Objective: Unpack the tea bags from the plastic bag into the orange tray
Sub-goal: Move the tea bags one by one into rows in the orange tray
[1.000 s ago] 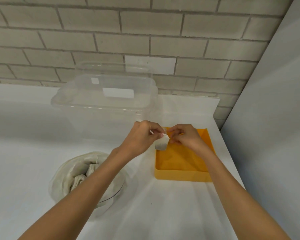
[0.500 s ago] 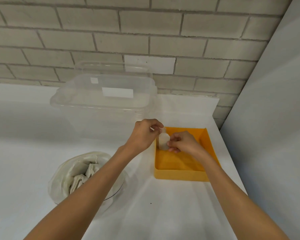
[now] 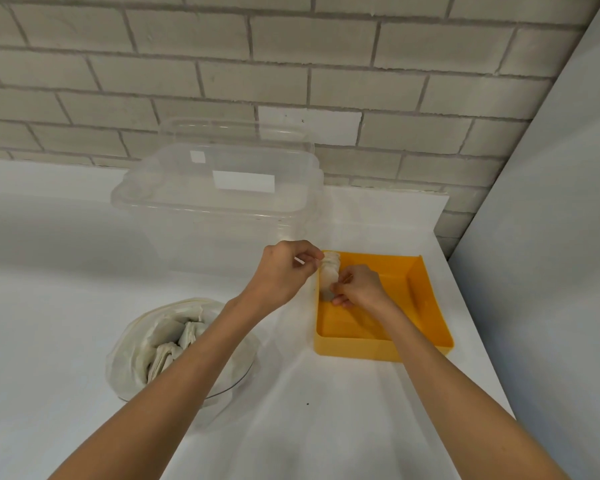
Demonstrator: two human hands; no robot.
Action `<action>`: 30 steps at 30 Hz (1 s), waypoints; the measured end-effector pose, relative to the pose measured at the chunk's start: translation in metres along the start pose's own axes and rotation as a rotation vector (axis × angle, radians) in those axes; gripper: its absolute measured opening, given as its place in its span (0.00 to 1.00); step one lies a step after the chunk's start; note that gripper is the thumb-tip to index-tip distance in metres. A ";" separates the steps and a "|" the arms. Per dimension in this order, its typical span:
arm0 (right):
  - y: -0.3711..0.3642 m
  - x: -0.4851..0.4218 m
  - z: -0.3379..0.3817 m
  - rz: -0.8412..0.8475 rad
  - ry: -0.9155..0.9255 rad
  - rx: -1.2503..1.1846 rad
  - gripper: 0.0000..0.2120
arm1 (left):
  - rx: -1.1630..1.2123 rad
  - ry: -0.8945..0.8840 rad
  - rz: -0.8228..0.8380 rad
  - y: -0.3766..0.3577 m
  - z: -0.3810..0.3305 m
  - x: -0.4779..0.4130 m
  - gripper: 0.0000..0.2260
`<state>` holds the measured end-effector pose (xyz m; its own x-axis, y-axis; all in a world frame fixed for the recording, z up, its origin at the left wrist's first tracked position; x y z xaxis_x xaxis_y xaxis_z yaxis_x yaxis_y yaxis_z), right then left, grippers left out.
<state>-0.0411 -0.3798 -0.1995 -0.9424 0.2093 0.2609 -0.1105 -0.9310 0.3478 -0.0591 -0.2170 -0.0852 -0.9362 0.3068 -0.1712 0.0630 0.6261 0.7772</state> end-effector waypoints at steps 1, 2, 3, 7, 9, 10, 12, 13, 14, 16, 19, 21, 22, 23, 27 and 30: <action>0.001 0.001 -0.001 -0.006 -0.006 -0.019 0.06 | 0.002 -0.002 -0.001 0.000 -0.001 0.001 0.07; 0.001 0.001 -0.002 -0.007 -0.011 -0.036 0.08 | 0.003 -0.004 0.000 0.000 -0.002 0.002 0.07; 0.001 0.002 -0.002 -0.005 -0.014 -0.047 0.09 | 0.004 -0.007 0.002 0.000 -0.002 0.002 0.07; 0.007 0.006 0.002 -0.010 -0.012 -0.019 0.11 | 0.005 -0.012 0.013 -0.001 -0.002 0.006 0.07; 0.014 0.009 0.010 -0.035 0.021 0.041 0.11 | 0.009 -0.011 0.024 -0.001 -0.002 0.008 0.07; 0.018 0.011 0.017 -0.051 0.053 0.085 0.10 | 0.011 -0.013 0.029 0.000 -0.002 0.009 0.07; 0.024 0.019 0.036 -0.077 0.138 0.171 0.07 | 0.015 -0.018 0.041 0.004 -0.001 0.013 0.07; 0.026 0.025 0.047 -0.082 0.184 0.200 0.05 | 0.020 -0.020 0.046 0.006 -0.001 0.015 0.07; 0.027 0.032 0.059 -0.081 0.227 0.214 0.04 | 0.027 -0.021 0.051 0.010 0.001 0.018 0.07; 0.024 0.048 0.080 -0.067 0.286 0.196 0.04 | 0.040 -0.019 0.058 0.018 0.004 0.024 0.07; 0.009 0.070 0.106 -0.015 0.336 0.146 0.05 | 0.045 -0.010 0.062 0.034 0.015 0.034 0.06; -0.007 0.083 0.120 0.035 0.365 0.136 0.04 | 0.041 0.000 0.065 0.047 0.026 0.041 0.06; -0.017 0.089 0.126 0.061 0.379 0.133 0.04 | 0.036 0.008 0.066 0.052 0.033 0.045 0.06; -0.028 0.095 0.130 0.088 0.389 0.127 0.03 | 0.032 0.019 0.069 0.058 0.041 0.049 0.06; -0.076 0.115 0.141 0.187 0.432 0.157 0.03 | 0.013 0.057 0.085 0.074 0.073 0.063 0.06; -0.117 0.124 0.139 0.289 0.436 0.203 0.04 | -0.020 0.065 0.104 0.081 0.092 0.074 0.06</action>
<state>-0.1015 -0.2030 -0.0826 -0.9733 -0.2292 -0.0102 0.1942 -0.8468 0.4953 -0.0911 -0.0777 -0.0907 -0.9455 0.3218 -0.0500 0.1546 0.5786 0.8009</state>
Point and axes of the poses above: each hand's wrist, its own x-axis away from the middle knuckle, its own y-axis out of the back of the hand, z = x × y, the point moved 9 cm from there along -x, towards the middle knuckle, and after that the axes turned 13 degrees about -x, right-handed, at the moved point
